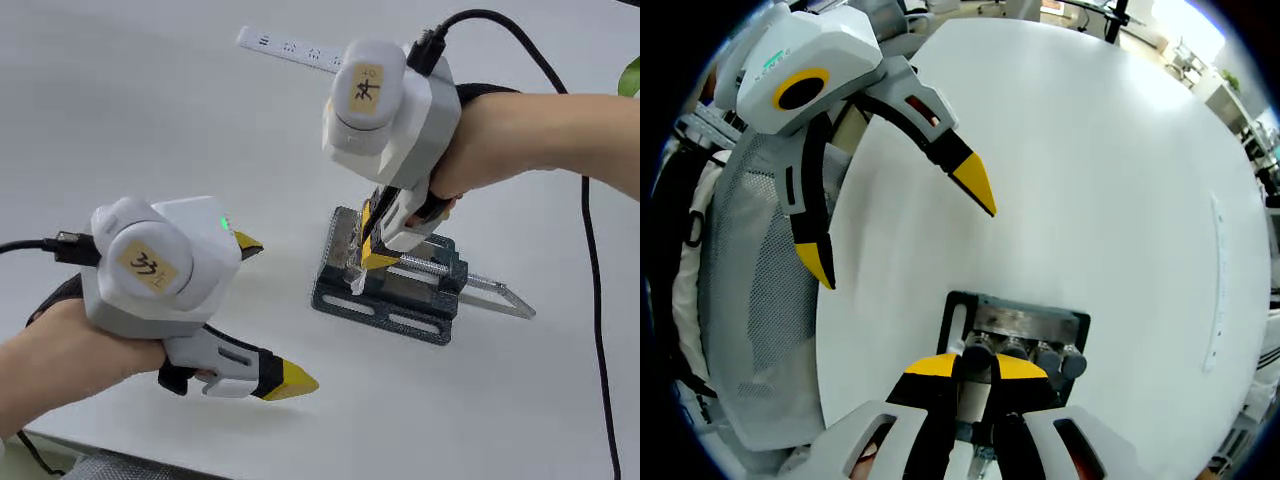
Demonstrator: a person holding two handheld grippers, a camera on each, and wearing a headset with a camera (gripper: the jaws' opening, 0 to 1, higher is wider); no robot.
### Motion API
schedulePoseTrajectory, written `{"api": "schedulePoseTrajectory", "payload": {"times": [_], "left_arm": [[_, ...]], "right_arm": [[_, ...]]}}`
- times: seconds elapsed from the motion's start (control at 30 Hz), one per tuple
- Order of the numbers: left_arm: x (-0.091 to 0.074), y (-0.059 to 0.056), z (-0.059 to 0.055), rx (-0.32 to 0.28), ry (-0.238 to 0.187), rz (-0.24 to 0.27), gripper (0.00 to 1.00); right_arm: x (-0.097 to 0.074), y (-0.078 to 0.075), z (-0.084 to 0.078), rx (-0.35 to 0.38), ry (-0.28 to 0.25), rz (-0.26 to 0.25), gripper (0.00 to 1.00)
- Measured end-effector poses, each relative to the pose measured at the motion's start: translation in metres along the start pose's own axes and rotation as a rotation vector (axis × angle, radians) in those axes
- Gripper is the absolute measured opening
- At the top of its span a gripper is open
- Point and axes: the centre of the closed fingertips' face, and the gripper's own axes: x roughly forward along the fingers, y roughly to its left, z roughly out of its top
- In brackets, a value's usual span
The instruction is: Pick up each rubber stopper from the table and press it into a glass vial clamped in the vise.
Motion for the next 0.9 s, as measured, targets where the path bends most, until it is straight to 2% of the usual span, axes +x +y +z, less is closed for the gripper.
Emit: {"api": "schedulePoseTrajectory", "payload": {"times": [0.6,0.8,0.87,0.9], "left_arm": [[0.001,0.0,0.0,-0.001,0.001,-0.003,0.88],[0.0,0.001,0.0,-0.002,-0.001,0.0,0.88],[0.0,0.001,0.001,-0.001,-0.002,0.002,0.88],[0.0,0.001,0.001,-0.002,-0.001,0.002,0.88]], "right_arm": [[-0.003,0.001,-0.002,-0.002,-0.016,0.0,0.14],[-0.012,0.001,-0.003,0.005,-0.057,0.001,0.15],[-0.013,-0.001,-0.001,-0.026,-0.086,-0.004,0.14],[-0.014,0.0,-0.005,-0.005,-0.081,-0.009,0.13]]}}
